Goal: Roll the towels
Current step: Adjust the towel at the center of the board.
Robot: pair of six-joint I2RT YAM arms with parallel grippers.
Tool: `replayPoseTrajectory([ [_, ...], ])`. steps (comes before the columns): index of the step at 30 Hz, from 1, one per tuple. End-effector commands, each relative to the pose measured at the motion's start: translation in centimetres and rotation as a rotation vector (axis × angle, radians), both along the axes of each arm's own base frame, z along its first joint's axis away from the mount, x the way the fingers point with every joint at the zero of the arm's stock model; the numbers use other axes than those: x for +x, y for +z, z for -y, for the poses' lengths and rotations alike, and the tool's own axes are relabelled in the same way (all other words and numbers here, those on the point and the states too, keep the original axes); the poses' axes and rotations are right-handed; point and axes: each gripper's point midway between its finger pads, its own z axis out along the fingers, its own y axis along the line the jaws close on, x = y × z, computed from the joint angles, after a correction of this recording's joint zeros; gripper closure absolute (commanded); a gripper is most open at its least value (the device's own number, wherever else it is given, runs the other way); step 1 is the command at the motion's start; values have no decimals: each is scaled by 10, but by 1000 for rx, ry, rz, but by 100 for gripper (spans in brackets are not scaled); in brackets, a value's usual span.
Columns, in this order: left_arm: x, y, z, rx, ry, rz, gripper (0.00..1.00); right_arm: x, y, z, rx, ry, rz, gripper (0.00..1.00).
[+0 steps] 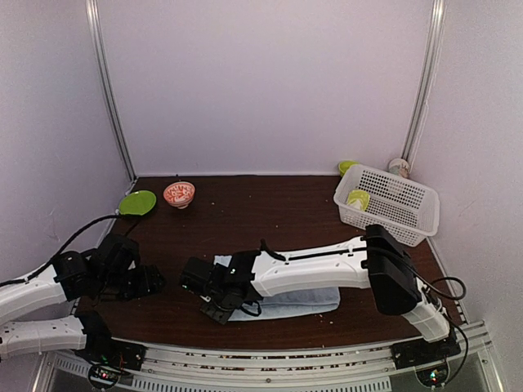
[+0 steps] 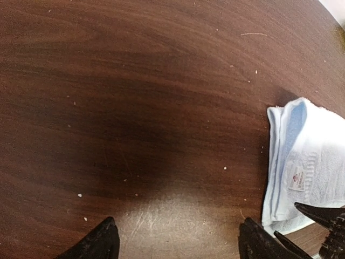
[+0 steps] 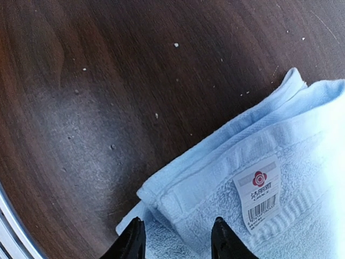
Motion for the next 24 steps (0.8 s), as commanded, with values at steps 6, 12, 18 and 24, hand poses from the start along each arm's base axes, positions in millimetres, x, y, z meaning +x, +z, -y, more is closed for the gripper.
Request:
replayPoseTrajectory([
  [6,3,-2,3,-22,8,13,22,7,-13,7,-73,-25,54,68],
  [12,2,-5,5,-26,3,5,22,7,-2,5,-32,-32,57,84],
  [18,6,-8,14,-52,-14,4,22,6,11,5,-3,-34,56,98],
  [24,22,-6,42,-119,-63,11,23,4,35,8,71,-42,59,100],
])
